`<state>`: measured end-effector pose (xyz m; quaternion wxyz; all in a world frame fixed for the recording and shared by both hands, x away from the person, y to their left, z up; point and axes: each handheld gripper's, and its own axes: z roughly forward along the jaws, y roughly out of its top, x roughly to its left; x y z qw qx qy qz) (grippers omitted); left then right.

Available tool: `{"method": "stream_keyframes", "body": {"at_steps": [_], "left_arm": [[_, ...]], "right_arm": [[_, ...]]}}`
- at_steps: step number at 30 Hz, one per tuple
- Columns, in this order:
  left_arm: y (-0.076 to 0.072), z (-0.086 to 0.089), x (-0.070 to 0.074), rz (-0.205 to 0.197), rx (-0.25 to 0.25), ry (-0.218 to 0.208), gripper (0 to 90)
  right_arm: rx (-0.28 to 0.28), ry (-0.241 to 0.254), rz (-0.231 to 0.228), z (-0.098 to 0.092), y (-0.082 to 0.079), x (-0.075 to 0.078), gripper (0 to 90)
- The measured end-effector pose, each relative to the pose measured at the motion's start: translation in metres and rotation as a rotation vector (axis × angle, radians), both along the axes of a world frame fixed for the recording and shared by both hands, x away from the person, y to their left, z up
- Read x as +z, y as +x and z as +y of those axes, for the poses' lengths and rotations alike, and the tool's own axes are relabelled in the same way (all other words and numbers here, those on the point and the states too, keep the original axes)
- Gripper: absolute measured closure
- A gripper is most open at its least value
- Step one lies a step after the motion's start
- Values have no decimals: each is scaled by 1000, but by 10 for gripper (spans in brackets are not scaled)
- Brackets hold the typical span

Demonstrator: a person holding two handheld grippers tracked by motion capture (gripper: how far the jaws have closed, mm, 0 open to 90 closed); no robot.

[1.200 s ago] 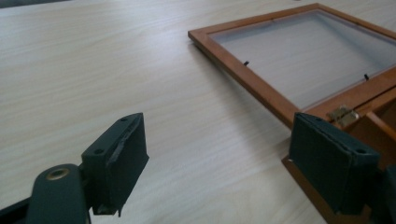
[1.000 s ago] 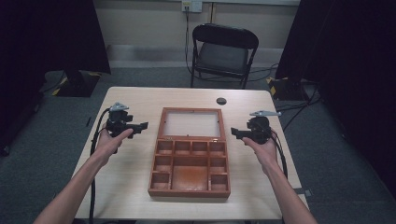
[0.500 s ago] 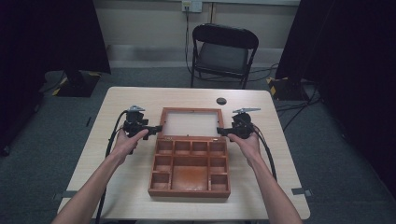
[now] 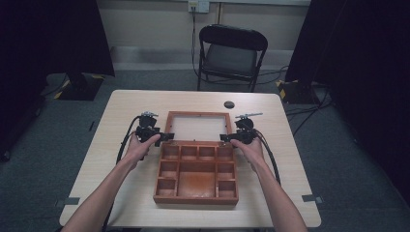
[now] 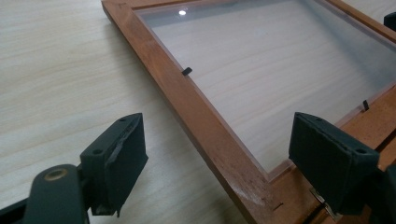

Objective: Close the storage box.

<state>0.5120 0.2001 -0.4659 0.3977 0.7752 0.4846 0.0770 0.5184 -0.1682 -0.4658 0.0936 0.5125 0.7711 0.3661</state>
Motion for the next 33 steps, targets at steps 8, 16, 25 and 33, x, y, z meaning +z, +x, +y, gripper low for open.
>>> {"method": "stream_keyframes", "body": {"at_steps": [8,16,25,33], "left_arm": [[3,-9,-4,12,-7,-15,181],[7,-16,-5,36,-20,3,144],[10,-12,-10,57,-14,-51,117],[13,-10,-13,80,-18,-83,120]], "right_arm": [[-11,67,29,4,2,-6,92],[12,142,80,13,7,-13,65],[13,220,125,11,8,-21,68],[18,214,124,14,8,-19,76]]}}
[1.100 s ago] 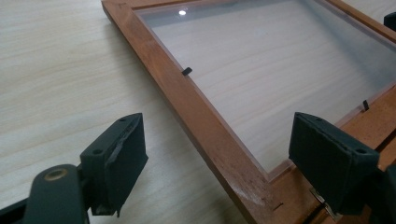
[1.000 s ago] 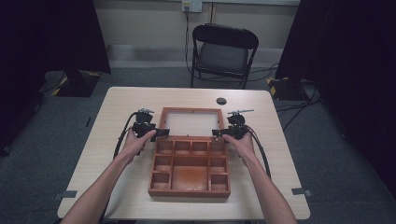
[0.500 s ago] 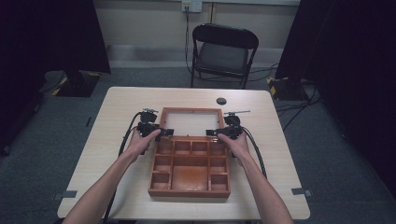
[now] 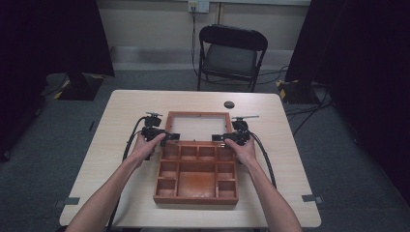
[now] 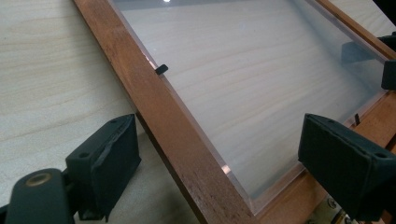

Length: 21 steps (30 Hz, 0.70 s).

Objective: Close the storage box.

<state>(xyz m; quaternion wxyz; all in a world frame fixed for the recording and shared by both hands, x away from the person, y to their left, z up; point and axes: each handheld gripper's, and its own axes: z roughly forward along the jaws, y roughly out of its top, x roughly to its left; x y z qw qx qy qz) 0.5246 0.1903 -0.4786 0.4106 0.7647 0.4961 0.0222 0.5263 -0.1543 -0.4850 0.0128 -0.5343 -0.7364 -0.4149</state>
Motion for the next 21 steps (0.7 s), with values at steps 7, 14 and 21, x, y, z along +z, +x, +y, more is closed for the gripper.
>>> {"method": "stream_keyframes", "body": {"at_steps": [7,14,21], "left_arm": [[1,1,0,8,0,-24,125],[0,0,1,9,-11,-32,148],[-1,-2,4,-3,-28,-41,173]], "right_arm": [[-3,-5,-19,-3,-1,3,112],[-4,-24,-53,-4,-3,7,137],[-1,-28,-95,-6,-5,12,197]]}}
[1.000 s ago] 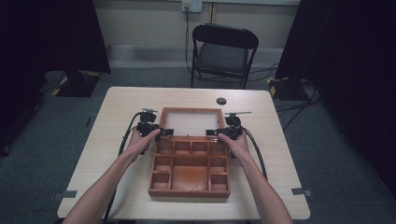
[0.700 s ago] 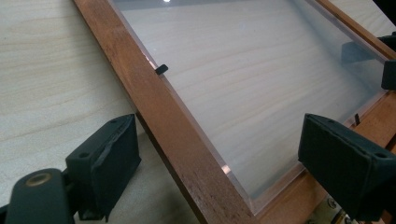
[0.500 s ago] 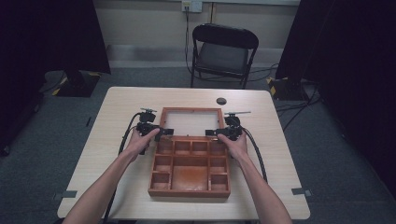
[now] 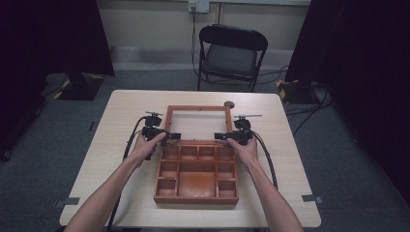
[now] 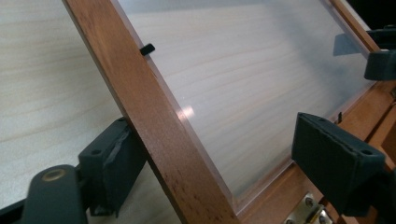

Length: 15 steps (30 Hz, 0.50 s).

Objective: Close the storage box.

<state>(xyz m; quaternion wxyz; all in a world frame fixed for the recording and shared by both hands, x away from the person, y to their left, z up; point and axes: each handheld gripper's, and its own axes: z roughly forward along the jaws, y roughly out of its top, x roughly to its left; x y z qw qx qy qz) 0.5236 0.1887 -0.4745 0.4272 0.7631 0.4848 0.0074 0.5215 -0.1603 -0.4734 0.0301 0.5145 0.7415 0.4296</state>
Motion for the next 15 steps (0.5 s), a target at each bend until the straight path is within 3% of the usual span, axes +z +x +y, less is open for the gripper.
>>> {"method": "stream_keyframes", "body": {"at_steps": [5,10,15], "left_arm": [[-2,-1,4,-31,1,23,182],[-4,2,9,-56,14,20,246],[-6,4,16,-81,12,-8,251]], "right_arm": [[-4,-8,-27,-1,-2,5,227],[-3,-12,-50,-2,-4,9,266],[-4,-7,-73,-5,-6,16,301]]}}
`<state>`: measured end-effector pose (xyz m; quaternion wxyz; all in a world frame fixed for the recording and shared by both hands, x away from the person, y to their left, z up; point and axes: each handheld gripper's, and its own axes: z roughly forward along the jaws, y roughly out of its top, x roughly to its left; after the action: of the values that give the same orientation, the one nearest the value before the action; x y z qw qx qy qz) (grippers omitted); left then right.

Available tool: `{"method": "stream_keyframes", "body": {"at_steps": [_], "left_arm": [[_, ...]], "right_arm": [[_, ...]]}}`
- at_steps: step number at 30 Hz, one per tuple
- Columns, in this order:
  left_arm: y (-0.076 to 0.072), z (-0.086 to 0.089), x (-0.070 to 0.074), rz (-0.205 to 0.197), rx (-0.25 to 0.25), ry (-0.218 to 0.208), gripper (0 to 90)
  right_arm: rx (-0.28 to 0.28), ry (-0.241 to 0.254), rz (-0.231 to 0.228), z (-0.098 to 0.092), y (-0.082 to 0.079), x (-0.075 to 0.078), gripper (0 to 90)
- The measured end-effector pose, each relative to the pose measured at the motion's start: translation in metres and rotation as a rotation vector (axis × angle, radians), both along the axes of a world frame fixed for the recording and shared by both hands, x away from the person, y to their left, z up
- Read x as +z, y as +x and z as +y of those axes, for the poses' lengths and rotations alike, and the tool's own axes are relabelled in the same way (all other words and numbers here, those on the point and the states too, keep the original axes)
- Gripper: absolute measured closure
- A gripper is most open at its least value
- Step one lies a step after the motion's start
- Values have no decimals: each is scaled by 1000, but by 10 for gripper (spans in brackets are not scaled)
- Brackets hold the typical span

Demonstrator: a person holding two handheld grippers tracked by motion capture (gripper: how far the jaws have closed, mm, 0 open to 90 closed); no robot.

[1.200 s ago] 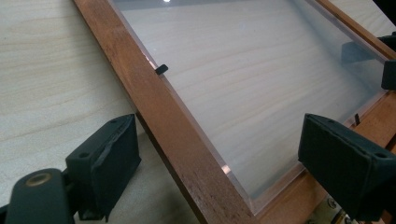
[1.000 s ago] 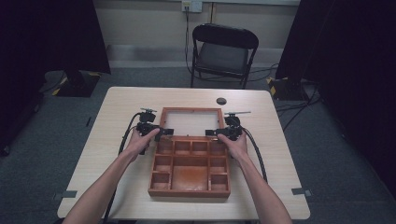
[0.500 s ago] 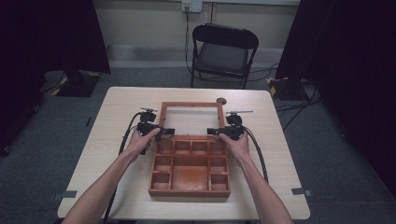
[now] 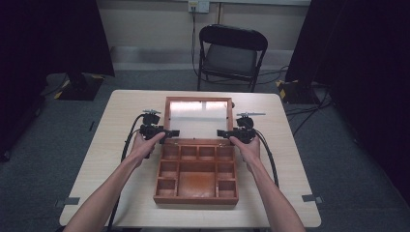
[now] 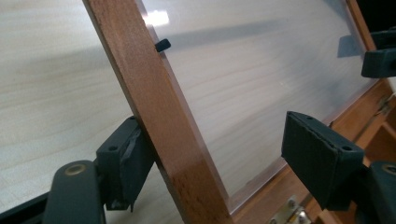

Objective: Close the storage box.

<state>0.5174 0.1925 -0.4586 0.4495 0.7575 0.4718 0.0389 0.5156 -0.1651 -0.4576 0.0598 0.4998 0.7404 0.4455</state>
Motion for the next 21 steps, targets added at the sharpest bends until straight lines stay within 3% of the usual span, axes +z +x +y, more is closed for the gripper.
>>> {"method": "stream_keyframes", "body": {"at_steps": [6,13,15,17,21], "left_arm": [[-2,2,8,-25,-17,15,289],[-7,6,18,-66,-16,4,357],[-9,7,21,-83,-24,12,378],[-11,9,23,-108,-65,8,372],[-14,12,25,-117,-74,-5,375]], "right_arm": [[16,9,-13,-2,-2,9,310],[30,24,-22,-5,-8,20,324],[28,25,-29,-5,-11,22,343],[24,37,-38,-7,-13,24,372],[5,49,-47,-8,-17,27,401]]}}
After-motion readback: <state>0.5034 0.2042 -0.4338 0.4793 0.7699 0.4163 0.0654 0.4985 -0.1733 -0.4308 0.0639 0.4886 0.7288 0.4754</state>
